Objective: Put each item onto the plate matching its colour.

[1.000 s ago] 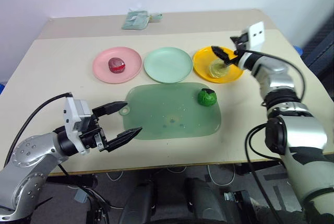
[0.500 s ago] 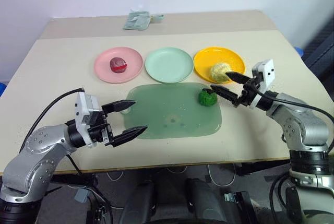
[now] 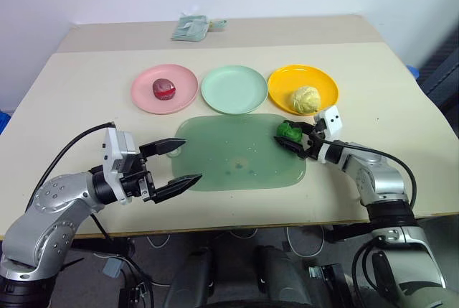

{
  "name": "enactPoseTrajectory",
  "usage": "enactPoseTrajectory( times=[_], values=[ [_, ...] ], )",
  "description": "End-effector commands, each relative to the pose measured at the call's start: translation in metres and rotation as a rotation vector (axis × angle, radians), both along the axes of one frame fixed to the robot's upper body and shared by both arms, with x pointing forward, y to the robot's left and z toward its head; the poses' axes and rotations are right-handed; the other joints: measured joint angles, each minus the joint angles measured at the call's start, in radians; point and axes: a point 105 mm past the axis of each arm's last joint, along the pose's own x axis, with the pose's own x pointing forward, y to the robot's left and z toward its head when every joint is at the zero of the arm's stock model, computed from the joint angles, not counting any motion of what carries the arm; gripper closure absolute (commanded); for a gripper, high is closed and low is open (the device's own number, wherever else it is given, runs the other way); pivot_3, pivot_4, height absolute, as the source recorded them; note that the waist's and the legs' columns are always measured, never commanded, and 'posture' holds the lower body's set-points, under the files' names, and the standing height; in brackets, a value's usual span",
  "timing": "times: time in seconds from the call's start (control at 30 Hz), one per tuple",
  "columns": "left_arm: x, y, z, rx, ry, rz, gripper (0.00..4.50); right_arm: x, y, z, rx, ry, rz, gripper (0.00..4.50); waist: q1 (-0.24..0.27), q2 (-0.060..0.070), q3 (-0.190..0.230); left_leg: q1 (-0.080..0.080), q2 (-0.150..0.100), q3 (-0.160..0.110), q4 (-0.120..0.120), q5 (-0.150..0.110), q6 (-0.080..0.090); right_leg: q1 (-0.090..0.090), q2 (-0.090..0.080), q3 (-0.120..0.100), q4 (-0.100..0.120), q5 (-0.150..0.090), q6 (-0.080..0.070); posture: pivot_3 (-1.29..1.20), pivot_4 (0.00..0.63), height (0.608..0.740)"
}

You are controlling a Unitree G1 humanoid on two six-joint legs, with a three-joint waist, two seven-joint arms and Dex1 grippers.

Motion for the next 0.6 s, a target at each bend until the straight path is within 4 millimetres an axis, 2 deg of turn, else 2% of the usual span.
enactPoseTrajectory(
  times=[0.03,0.07,0.17,0.23,0.33,0.43,0.5,0.6],
  values=[
    [-0.005,0.001,0.010,0.009,-0.050,0.012,0.00,0.009,0.005,0.022,0.009,-0.095,0.015,0.58,0.001,0.000,0.000,0.000,0.000,0.000,0.000,0.000,0.000,0.000,0.000,0.000,0.000,0.000,0.000,0.00,0.150,0.740],
    [-0.005,0.002,0.010,0.008,-0.049,0.020,0.00,0.010,0.007,0.028,0.018,-0.114,0.020,0.92,0.000,0.000,0.000,0.000,0.000,0.000,0.000,0.000,0.000,0.000,0.000,0.000,0.000,0.000,0.000,0.00,0.150,0.740],
    [-0.007,0.003,0.010,0.006,-0.047,0.034,0.00,0.010,0.017,0.045,0.040,-0.165,0.049,2.33,0.000,0.000,0.000,0.000,0.000,0.000,0.000,0.000,0.000,0.000,0.000,0.000,0.000,0.000,0.000,0.00,0.150,0.740],
    [-0.009,0.003,0.010,0.004,-0.045,0.039,0.00,0.009,0.024,0.055,0.052,-0.193,0.069,2.33,0.000,0.000,0.000,0.000,0.000,0.000,0.000,0.000,0.000,0.000,0.000,0.000,0.000,0.000,0.000,0.00,0.150,0.740],
    [-0.011,0.002,0.008,0.001,-0.040,0.051,0.00,0.014,0.055,0.079,0.081,-0.246,0.146,2.33,-0.004,0.000,0.000,0.000,0.000,0.000,0.000,0.000,0.000,0.000,0.000,0.000,0.000,0.000,0.000,0.00,0.150,0.740],
    [-0.010,0.003,0.008,0.002,-0.038,0.064,0.00,0.025,0.081,0.092,0.100,-0.277,0.178,2.33,-0.007,0.000,0.000,0.000,0.000,0.000,-0.001,0.000,0.000,-0.001,0.001,0.000,0.001,0.000,0.000,0.00,0.150,0.740],
    [-0.010,0.004,0.007,0.006,-0.034,0.074,0.00,0.037,0.098,0.094,0.093,-0.289,0.171,2.33,-0.007,0.000,0.000,0.000,0.000,0.000,-0.001,0.000,0.000,-0.001,0.001,0.000,0.001,0.000,0.000,0.00,0.150,0.740],
    [-0.010,0.004,0.006,0.014,-0.033,0.095,0.00,0.058,0.116,0.087,0.074,-0.271,0.126,2.33,-0.004,0.000,0.000,0.000,0.000,0.000,-0.001,0.000,0.000,-0.001,0.002,0.000,0.001,0.000,0.000,0.00,0.150,0.740]
  ],
)
